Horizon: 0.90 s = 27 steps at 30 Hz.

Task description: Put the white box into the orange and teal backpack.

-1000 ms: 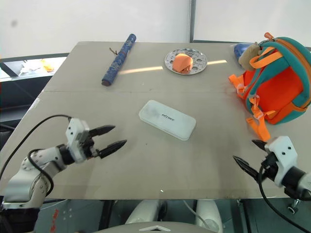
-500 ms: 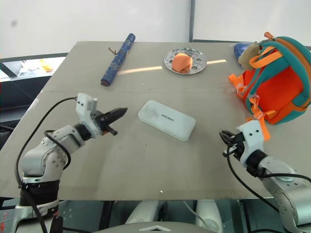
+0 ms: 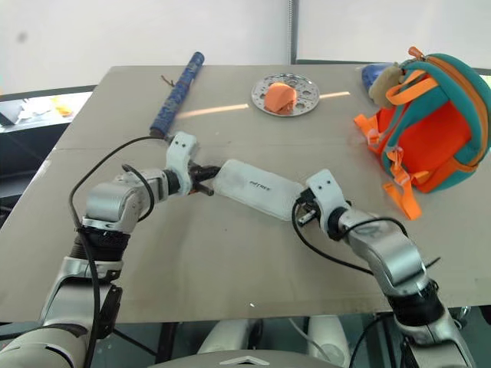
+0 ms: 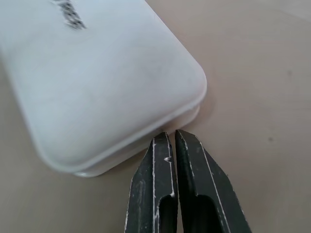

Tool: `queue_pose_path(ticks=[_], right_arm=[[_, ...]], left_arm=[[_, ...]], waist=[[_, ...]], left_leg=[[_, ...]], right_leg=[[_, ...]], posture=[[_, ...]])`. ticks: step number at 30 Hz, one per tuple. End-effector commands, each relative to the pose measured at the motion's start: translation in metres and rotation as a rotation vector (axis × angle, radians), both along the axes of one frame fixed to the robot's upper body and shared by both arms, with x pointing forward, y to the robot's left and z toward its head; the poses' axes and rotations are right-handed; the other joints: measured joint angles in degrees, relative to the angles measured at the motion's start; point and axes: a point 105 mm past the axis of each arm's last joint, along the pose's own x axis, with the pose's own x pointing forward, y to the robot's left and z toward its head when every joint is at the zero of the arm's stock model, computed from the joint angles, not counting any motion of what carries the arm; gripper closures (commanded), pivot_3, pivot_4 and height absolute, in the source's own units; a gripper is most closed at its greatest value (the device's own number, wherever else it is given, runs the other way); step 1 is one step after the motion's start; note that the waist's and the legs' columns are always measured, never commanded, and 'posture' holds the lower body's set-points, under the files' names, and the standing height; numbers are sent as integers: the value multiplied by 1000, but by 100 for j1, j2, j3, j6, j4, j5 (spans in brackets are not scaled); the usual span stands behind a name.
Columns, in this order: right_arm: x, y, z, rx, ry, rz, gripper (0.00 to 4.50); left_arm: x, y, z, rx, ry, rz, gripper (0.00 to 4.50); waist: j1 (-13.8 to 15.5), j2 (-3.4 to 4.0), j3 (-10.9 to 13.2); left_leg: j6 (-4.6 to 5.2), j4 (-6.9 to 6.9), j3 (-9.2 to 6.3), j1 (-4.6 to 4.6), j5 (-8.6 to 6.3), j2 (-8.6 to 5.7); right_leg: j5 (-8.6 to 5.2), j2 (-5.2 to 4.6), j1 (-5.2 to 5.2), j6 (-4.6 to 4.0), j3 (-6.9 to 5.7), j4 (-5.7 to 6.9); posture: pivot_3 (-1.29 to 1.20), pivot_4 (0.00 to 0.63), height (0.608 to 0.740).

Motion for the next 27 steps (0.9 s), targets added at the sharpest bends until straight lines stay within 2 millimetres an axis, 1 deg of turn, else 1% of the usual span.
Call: queue_pose_path(ticks=[1,5,9,11,13,14,15,16,17,18,19,20,21,23,24,27], right_arm=[[8,13,9,10,-35,59,4500],[17,-2,17,-30,-68,64,4500],[18,-25,17,-96,-77,68,4500],[16,-37,14,-129,-68,78,4500],[13,-45,12,-150,-62,90,4500],[12,-49,11,-162,-60,88,4500],[13,-54,10,-176,-63,78,4500],[13,-58,9,-186,-67,71,4500],[14,-61,9,-199,-74,66,4500],[15,-64,10,-206,-80,63,4500],[15,-66,10,-206,-83,61,4500],[16,-67,11,-205,-87,62,4500],[16,-68,12,-201,-92,66,4500],[16,-68,14,-195,-97,77,4500],[16,-67,16,-190,-101,85,4500],[17,-64,17,-187,-112,102,4500]], left_arm=[[-19,-10,-12,13,61,-71,4483],[-48,-17,-14,-30,100,-107,4483],[-70,-27,-13,-67,120,-120,4483],[-77,-31,-12,-74,121,-120,4483],[-81,-32,-11,-83,114,-112,4483],[-81,-29,-11,-97,117,-101,4483],[-79,-21,-11,-166,150,-63,4483],[-78,-15,-10,-218,173,-39,3985],[-75,-5,-10,-248,186,-10,3723],[-72,4,-9,-278,194,14,3246],[-68,11,-6,-318,202,33,2903],[-65,18,-4,-366,223,49,2214],[-64,21,-2,-413,257,51,1957],[-65,20,3,-508,330,17,920],[-66,18,5,-548,361,-2,600],[-65,11,5,-634,444,-45,600]], waist=[[-27,2,-1],[-12,3,-2],[56,3,-2],[71,2,-1],[65,1,-2],[64,1,-2],[50,1,-2],[41,1,-2],[26,1,-2],[15,0,-2],[14,0,-2],[16,0,-2],[20,0,-2],[34,-5,-1],[33,-5,-1],[28,-5,-1]], left_leg=[[-1,-3,0,0,0,1],[-2,-16,-4,-3,-1,5],[-1,4,-16,-14,-2,3],[0,12,-14,-16,-2,0],[0,17,-16,-17,-2,1],[-1,17,-15,-17,-2,2],[-1,17,-15,-16,-1,2],[-3,17,-13,-14,-1,3],[-6,17,-15,-14,1,4],[-8,18,-14,-13,2,3],[-10,18,-10,-10,3,2],[-11,18,-10,-8,4,2],[-11,18,-10,-8,4,2],[-12,20,-14,-9,5,0],[-11,20,-14,-9,4,-1],[-10,19,-14,-12,4,-2]], right_leg=[[0,0,-3,0,2,0],[0,-2,-16,0,9,0],[0,-8,-14,1,0,9],[0,-11,-14,1,3,20],[0,-10,-14,1,0,24],[0,-9,-16,1,0,29],[0,-8,-17,0,0,33],[-1,-5,-17,0,0,37],[-1,-5,-19,0,0,40],[-1,-3,-20,0,1,44],[-1,-3,-20,0,2,47],[-1,0,-21,-1,2,50],[-1,0,-20,-1,2,50],[-1,-1,-19,-1,-1,52],[-1,-1,-19,-1,-1,50],[-1,-7,-19,0,2,42]], posture=[[0,150,733],[0,150,733],[0,150,733],[0,150,733],[0,150,733],[0,150,733],[0,150,733],[0,150,733],[0,150,733],[0,150,733],[0,150,733],[0,150,733],[0,150,733],[0,150,733],[0,150,733],[0,150,733]])
